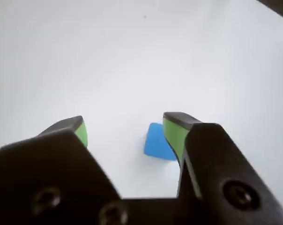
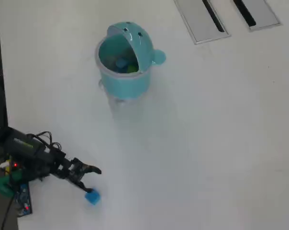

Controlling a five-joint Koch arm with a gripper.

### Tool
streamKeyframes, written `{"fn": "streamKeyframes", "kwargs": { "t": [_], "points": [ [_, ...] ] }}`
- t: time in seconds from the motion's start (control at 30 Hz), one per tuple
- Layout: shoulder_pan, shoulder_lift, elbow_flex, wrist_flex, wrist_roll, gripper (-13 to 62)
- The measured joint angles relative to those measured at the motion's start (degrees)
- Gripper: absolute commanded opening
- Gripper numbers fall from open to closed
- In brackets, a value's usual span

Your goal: Grasp RGB lego blocks and put them in the bin one by one.

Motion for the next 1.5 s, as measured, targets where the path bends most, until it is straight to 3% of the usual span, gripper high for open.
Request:
{"fn": "streamKeyframes", "kwargs": {
  "t": [0.53, 1.5],
  "points": [
    [5.7, -11.7, -4.8, 7.9, 0.0, 26.5],
    [7.5, -19.8, -4.1, 8.5, 0.0, 26.9]
  ]
}}
